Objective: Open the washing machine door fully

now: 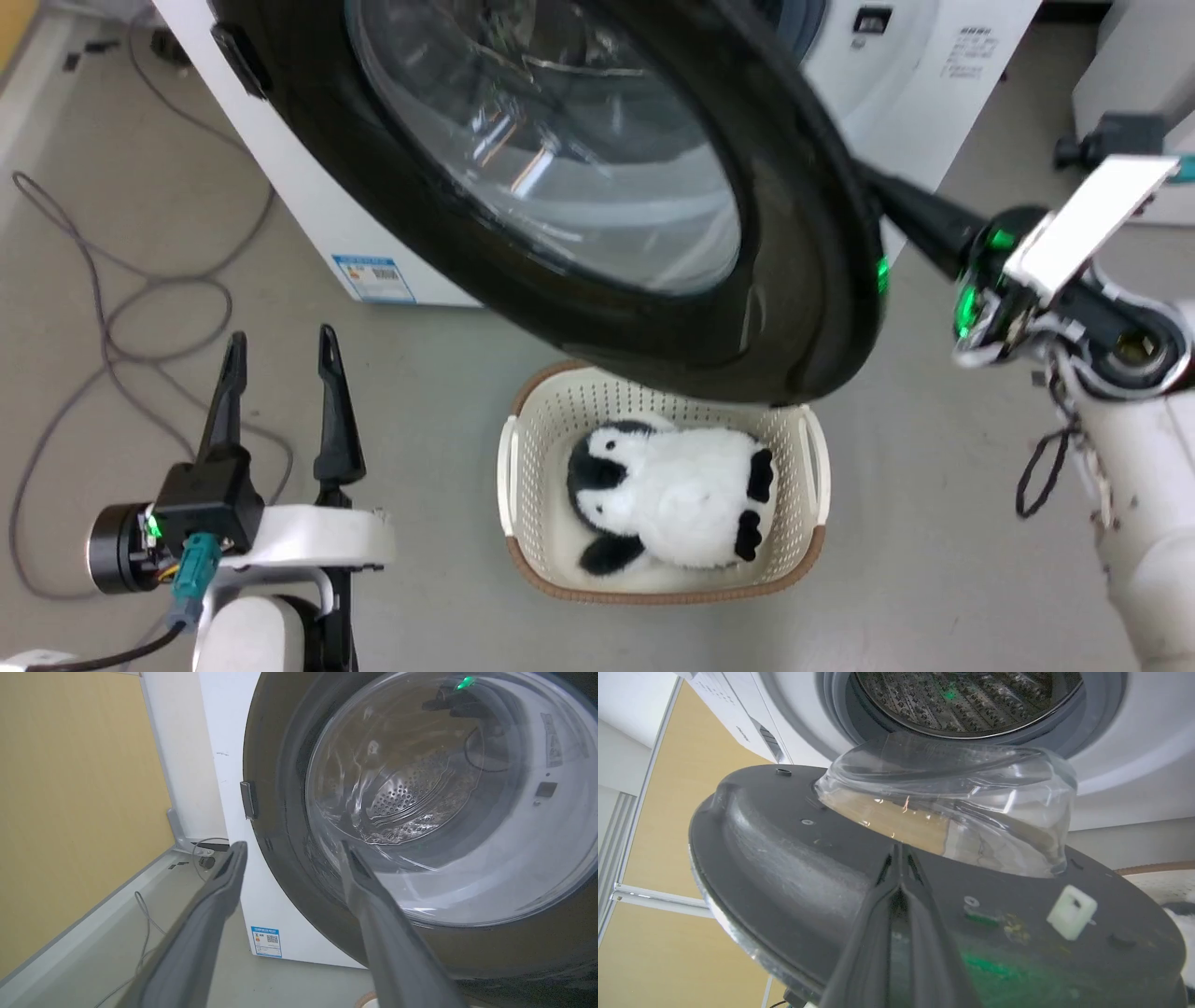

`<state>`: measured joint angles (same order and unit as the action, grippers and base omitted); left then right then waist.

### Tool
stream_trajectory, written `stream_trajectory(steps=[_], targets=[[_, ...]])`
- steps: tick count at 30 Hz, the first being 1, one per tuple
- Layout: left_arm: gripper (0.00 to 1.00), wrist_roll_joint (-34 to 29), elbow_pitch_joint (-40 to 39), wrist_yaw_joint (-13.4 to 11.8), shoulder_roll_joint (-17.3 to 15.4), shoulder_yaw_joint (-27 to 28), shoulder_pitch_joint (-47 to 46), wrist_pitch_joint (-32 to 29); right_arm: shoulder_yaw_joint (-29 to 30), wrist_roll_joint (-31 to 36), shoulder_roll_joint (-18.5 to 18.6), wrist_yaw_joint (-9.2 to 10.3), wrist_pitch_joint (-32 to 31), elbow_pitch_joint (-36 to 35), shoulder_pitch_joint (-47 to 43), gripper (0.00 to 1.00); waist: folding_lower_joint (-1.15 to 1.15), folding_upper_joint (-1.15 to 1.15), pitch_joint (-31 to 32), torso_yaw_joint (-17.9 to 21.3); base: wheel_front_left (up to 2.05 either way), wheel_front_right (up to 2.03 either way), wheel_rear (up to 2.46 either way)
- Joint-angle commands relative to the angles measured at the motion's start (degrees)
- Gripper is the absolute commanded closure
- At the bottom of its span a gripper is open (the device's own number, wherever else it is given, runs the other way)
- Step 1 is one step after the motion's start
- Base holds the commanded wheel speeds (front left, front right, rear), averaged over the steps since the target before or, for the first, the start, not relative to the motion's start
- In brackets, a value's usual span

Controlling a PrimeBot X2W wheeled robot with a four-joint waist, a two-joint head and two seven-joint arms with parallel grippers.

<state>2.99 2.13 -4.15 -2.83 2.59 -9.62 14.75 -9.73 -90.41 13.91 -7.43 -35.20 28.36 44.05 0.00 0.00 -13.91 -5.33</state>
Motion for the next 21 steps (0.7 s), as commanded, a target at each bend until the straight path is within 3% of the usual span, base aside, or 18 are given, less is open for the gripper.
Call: stream_trajectory(steps=[1,11,21], targets=[[0.00,-0.5,0.2,0.3,0.0,0.2,0.8,0.2,-0.3,-0.3,-0.3,-0.06,-0.5,-1.0,-1.8,1.00,0.00,0.00,1.1,0.1,0.00,0.00,0.00],[0.00,-0.7,1.5,0.9,0.0,0.2,3.8,0.2,-3.7,0.3,-0.7,-0.06,-3.4,-6.4,-11.7,1.00,0.00,0.00,5.4,-0.1,0.00,0.00,0.00],[0.00,-0.5,2.6,1.0,0.0,-0.8,5.2,0.2,-6.8,-0.7,-4.9,-0.06,-4.0,-11.3,-19.5,1.00,0.00,0.00,7.6,-1.4,0.00,0.00,0.00]])
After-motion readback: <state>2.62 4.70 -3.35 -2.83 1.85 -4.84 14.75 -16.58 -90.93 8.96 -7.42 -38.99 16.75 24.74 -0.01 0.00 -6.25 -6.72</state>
